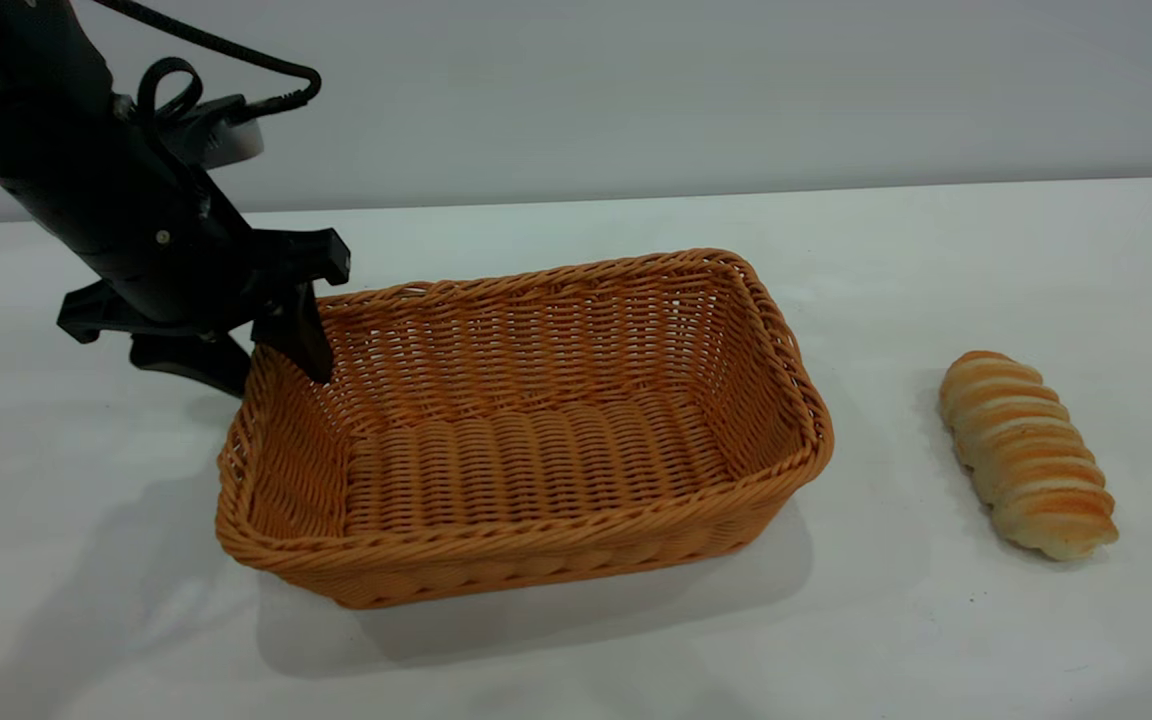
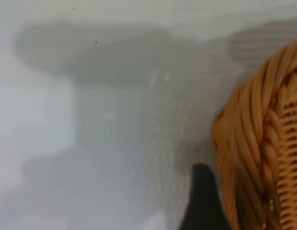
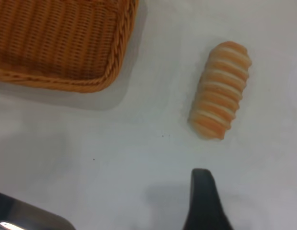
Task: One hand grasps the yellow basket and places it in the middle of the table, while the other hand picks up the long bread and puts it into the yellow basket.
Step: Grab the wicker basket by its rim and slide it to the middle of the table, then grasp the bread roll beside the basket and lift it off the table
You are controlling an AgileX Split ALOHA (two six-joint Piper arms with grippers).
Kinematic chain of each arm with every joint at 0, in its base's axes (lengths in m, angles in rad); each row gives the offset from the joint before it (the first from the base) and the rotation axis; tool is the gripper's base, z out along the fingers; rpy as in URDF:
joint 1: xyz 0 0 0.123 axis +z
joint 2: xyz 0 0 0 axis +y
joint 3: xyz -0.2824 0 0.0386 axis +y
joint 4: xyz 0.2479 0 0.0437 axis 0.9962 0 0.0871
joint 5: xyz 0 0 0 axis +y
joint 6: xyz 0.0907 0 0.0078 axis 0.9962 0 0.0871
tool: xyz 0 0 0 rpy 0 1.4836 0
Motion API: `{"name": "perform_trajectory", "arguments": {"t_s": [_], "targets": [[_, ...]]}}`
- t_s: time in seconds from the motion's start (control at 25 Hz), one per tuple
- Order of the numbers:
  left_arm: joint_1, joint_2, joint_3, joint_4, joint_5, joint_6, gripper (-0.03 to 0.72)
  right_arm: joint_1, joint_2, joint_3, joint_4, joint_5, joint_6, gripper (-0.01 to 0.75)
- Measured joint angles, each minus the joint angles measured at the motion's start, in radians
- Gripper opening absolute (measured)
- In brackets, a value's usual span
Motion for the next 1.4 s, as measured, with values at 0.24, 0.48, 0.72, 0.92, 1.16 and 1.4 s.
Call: {"name": "perform_trajectory", "arguments": {"t_s": [0.24,0.48,0.72,0.92,1.16,1.4], "targets": [[0.000,-0.029,0.000,0.055,0.069,0.059,0.639,0.000,0.002,0.000,0.000,0.000,0.000,0.534],[0.000,-0.179,0.000,0.157,0.080,0.070,0.608,0.000,0.091,-0.003,0.006,-0.048,0.000,0.535],[0.000,-0.359,0.001,0.225,0.115,0.073,0.588,0.000,0.275,-0.082,0.007,-0.075,0.000,0.535],[0.000,-0.487,0.001,0.226,0.155,0.073,0.584,0.000,0.424,-0.174,0.007,-0.064,0.000,0.517],[0.000,-0.602,0.003,0.226,0.212,0.076,0.584,0.000,0.610,-0.269,0.000,-0.016,-0.018,0.583],[0.000,-0.698,0.003,0.227,0.251,0.076,0.584,0.000,0.781,-0.344,-0.023,-0.001,0.011,0.663]]}}
